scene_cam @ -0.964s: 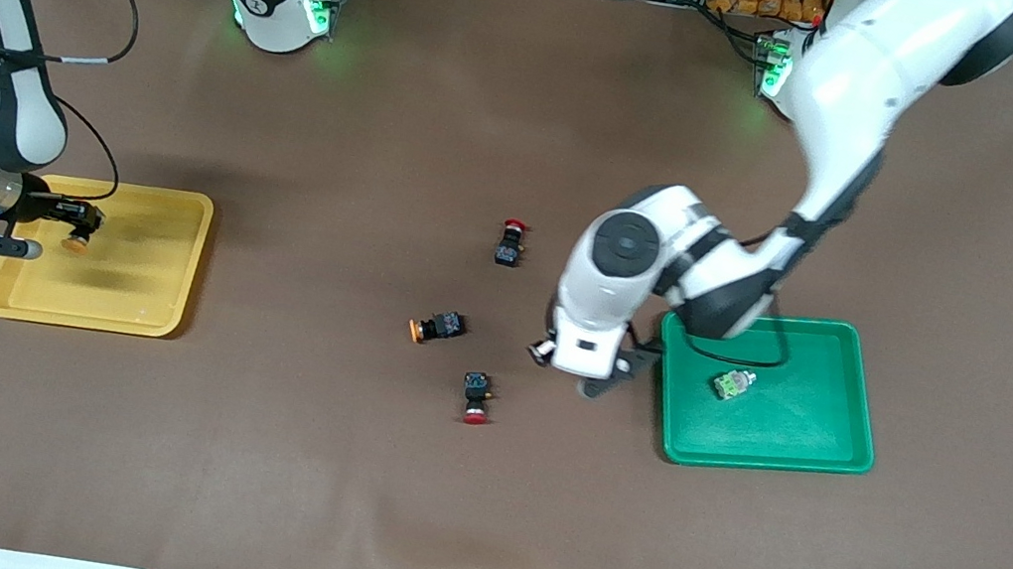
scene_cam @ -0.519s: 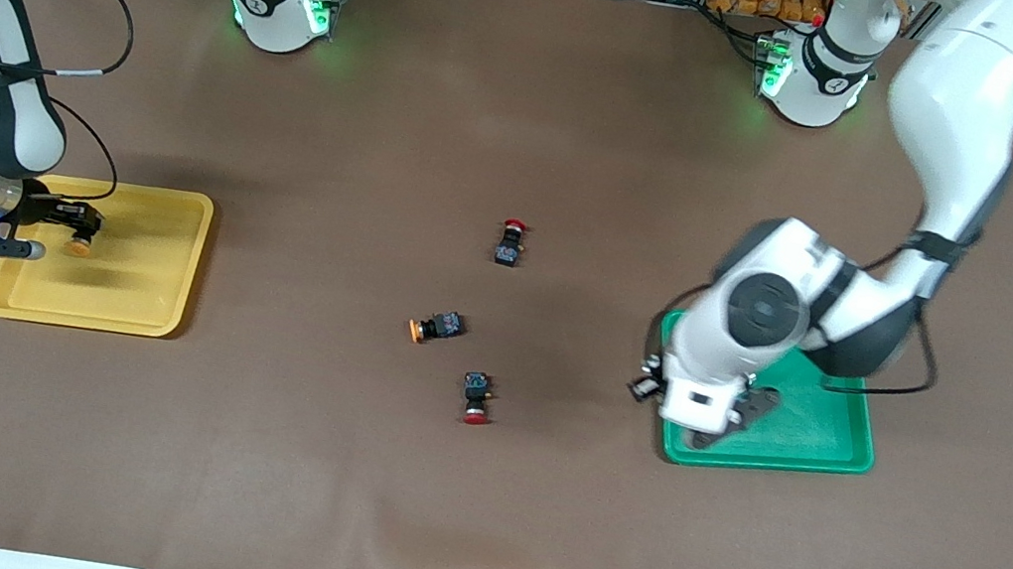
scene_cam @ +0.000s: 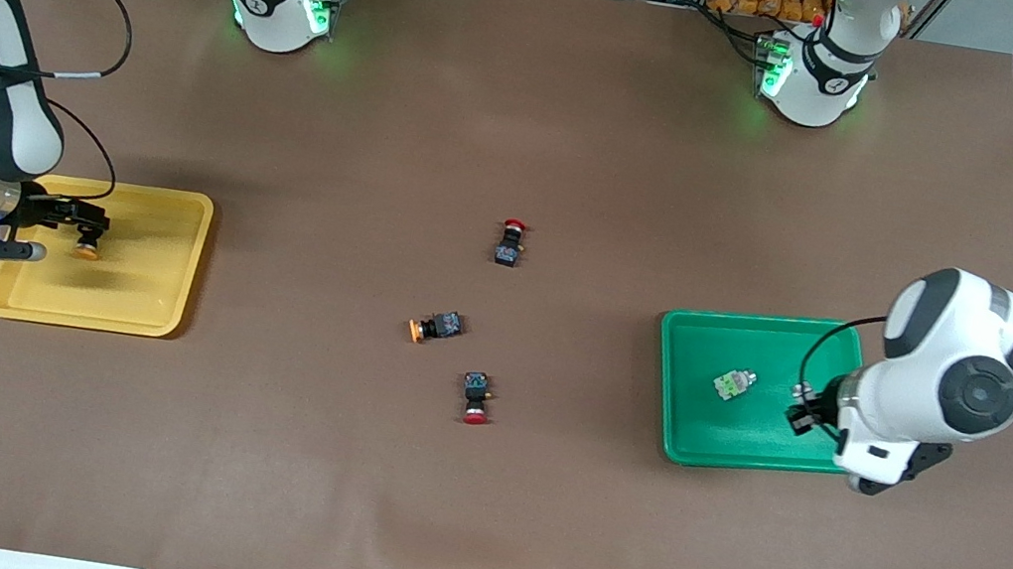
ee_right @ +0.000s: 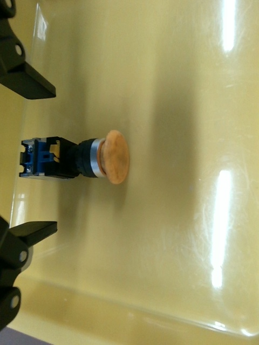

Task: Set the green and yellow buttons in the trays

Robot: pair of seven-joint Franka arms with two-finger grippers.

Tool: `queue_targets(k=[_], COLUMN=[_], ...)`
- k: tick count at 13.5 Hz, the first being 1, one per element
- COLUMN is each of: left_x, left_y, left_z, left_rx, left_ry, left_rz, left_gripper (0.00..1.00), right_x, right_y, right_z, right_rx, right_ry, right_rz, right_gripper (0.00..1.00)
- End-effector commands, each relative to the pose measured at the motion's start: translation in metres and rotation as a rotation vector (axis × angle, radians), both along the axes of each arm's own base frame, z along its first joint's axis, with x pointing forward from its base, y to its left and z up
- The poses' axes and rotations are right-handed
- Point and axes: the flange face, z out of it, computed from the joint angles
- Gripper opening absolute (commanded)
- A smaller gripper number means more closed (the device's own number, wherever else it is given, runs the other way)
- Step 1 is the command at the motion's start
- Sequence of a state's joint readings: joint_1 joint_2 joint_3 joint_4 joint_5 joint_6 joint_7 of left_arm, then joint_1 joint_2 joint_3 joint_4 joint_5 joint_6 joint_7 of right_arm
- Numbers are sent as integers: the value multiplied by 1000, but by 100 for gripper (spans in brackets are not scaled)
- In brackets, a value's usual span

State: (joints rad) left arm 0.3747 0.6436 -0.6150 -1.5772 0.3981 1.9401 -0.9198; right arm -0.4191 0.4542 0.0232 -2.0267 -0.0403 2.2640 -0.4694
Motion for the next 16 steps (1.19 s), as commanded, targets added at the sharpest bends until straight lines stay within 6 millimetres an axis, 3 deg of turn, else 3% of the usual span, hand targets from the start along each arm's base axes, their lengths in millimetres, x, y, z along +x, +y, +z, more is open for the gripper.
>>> queue_targets(k=[1,3,4,5,6,7,9,11,14,16], left_x=[-18,-20,-19,-19,-18,-15,-10,-4,-12,-21], left_y=[-18,-5,-4,-4,-3,-2,-2,-7,-6,3], left_z=[-22,-43,-48,-49,-44,-37,-12,35,123,187], left_rx=[-9,-22,-22,-10,-6,-4,8,24,88,144], left_ry=[22,15,8,4,-5,-16,-56,-124,-209,-174], left_rz=[-32,-22,-42,-69,-77,-79,-80,-101,-214,-249], left_gripper=[0,0,11,40,88,100,100,100,100,100], right_x=[8,16,23,30,35,41,55,66,75,76], right_y=[1,11,17,26,40,52,76,103,172,216], right_z=[8,16,21,25,30,39,59,75,95,103], right_rx=[10,12,12,10,21,43,85,71,14,-22], right_ry=[7,11,11,7,8,23,51,83,96,98], right_rz=[24,45,55,69,81,83,77,34,-47,-99], right_gripper=[100,100,100,100,100,100,100,100,100,100])
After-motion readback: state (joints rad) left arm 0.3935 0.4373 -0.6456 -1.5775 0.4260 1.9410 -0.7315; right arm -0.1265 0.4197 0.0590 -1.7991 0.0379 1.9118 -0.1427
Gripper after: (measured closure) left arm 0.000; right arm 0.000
